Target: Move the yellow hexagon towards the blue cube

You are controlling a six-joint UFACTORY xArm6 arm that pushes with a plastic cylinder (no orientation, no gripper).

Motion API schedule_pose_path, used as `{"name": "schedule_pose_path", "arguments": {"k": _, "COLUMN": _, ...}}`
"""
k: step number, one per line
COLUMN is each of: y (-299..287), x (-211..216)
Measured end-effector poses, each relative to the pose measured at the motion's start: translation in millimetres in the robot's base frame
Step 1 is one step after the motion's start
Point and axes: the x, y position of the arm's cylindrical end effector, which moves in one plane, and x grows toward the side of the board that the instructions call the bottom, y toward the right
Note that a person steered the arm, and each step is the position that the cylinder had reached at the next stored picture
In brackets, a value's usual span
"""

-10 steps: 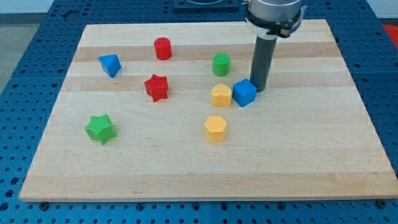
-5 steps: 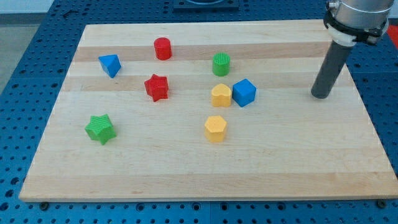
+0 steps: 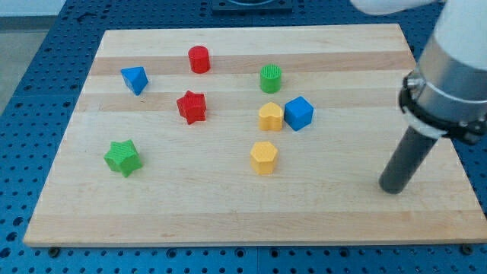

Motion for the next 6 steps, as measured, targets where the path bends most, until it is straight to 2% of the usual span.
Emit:
{"name": "schedule_pose_path", "arguments": {"k": 3, "y": -25, "x": 3}}
{"name": "schedule_pose_path", "arguments": {"k": 5, "y": -95, "x": 3}}
{"name": "schedule_pose_path", "arguments": {"k": 6, "y": -104, "x": 3}}
